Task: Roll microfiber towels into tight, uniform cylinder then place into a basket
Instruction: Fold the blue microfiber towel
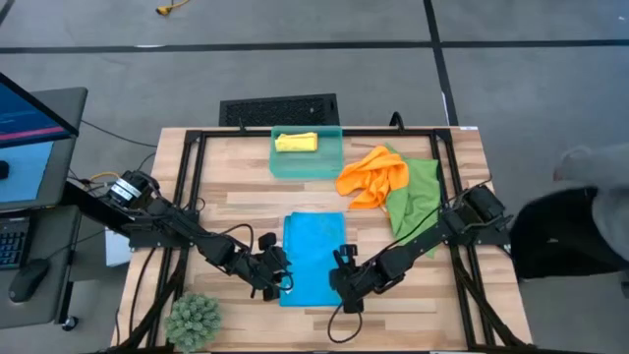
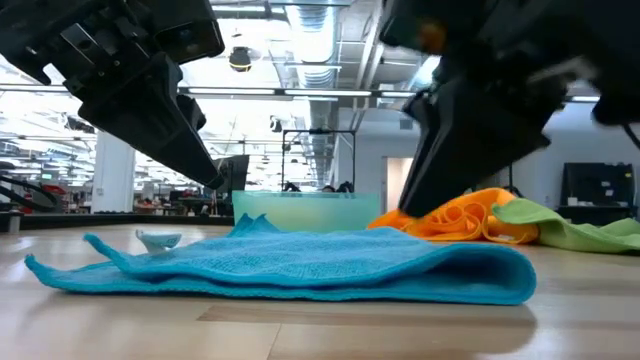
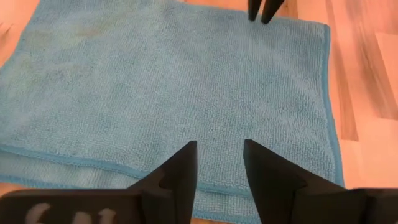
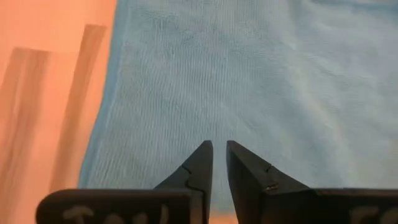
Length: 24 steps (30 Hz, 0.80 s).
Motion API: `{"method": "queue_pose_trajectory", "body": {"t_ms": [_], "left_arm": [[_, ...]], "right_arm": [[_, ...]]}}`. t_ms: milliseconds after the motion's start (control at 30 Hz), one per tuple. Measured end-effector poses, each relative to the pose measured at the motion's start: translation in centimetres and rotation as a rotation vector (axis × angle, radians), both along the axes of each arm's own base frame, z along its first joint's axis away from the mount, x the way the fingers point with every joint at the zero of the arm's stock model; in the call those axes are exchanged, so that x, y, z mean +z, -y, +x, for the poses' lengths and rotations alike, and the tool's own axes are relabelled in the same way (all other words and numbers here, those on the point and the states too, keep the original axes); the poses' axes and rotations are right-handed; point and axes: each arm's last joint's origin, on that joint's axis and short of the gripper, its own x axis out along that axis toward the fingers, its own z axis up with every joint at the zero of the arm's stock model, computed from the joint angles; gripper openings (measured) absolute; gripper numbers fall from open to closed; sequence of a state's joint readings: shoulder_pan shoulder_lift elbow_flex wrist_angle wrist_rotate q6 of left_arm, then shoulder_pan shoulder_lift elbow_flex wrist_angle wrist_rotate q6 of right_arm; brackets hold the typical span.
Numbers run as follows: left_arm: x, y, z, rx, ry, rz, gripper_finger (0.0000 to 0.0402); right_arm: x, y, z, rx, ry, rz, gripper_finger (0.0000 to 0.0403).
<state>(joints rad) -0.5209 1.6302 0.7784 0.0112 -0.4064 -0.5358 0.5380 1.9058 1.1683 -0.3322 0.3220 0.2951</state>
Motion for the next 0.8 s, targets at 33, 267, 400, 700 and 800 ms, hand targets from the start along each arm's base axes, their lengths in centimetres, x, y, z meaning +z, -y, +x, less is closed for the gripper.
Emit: {"method": "queue_pose_trajectory", "body": {"t_ms": [33,267,400,700,800], "left_arm": [[0.0,0.0,0.0,0.001,0.002,-0.001,0.0139],[0.1,-0.1,0.1,0.031,0.009,-0.03,0.0196],[0.1,-0.3,0.2,0.037,0.027,0.024,0.0209],[1.2,2.0,0.0,-0.203,0.109,0.146,0.0203],[2.4,3.8,-0.2,-0.291,0.131,0.188,0.0201]], "right_arm": [[0.5,0.0,-0.4,0.006,-0.002,-0.015,0.007],[3.9,-0.5,-3.6,-0.034,0.087,-0.137,0.007],[4.5,-0.7,-5.9,-0.075,0.136,-0.117,0.007],[2.0,-2.4,-7.9,-0.092,0.223,-0.055,0.007],[1.2,-3.0,-7.6,-0.078,0.242,-0.042,0.007]]}}
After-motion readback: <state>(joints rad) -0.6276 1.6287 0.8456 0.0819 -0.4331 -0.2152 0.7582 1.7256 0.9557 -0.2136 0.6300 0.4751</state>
